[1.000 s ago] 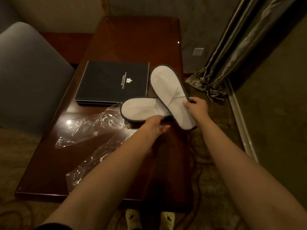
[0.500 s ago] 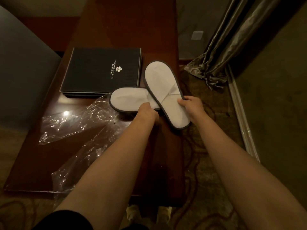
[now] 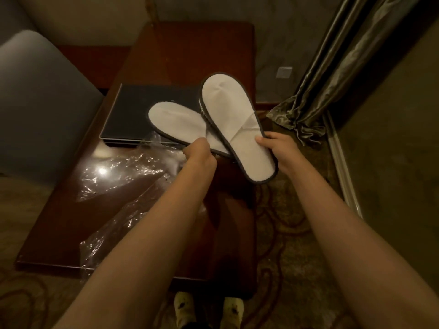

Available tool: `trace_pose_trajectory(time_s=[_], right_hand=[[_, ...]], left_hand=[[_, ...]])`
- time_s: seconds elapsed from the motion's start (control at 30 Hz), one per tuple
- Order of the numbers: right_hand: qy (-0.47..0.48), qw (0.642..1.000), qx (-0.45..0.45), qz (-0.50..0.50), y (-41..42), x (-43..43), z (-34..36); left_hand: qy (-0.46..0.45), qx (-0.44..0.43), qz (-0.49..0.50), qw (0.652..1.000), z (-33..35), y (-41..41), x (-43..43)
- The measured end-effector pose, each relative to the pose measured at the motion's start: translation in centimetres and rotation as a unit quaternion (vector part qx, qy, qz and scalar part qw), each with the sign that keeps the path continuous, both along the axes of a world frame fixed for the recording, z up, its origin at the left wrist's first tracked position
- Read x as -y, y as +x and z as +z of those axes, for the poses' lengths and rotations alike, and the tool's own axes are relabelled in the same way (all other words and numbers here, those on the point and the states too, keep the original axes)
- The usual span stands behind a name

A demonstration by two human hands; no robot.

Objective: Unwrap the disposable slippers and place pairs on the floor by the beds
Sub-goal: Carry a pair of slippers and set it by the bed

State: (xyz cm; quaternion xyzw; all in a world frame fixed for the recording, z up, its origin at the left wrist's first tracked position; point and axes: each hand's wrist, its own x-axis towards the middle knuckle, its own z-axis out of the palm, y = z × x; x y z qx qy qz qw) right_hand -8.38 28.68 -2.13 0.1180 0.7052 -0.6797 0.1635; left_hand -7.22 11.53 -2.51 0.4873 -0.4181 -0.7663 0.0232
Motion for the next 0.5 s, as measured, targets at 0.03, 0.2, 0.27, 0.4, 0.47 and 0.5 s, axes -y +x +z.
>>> trace_pose_trajectory(time_s=[0.03, 0.2, 0.27, 0.4, 0.47, 0.5], right_hand=[[-0.009, 1.000, -0.003, 0.013, -0.1, 0.0, 0.7], [-0.044, 0.995, -0.030, 0.085, -0.1, 2.8, 3.5], [-0.059, 0.990, -0.042, 0.119, 0.5, 5.2, 4.1], [-0.086, 0.978, -0.059, 0.181, 2.9, 11.0, 4.7], [-0.103, 0.973, -0.057, 0.200, 4.4, 14.2, 4.9], [-0.114, 0.970, -0.051, 0.210, 5.1, 15.9, 4.9]], left_hand=[[-0.008, -0.027, 0.014, 1.000, 0.6, 0.3, 0.5], [-0.068, -0.117, 0.034, 0.990, 3.4, 4.0, 5.5], [-0.087, -0.141, 0.028, 0.986, 4.1, 6.1, 8.1], [-0.119, -0.169, 0.045, 0.977, 5.3, 11.2, 13.9], [-0.125, -0.163, 0.049, 0.977, 5.8, 14.0, 16.5], [-0.131, -0.156, 0.046, 0.978, 6.0, 15.4, 17.7]])
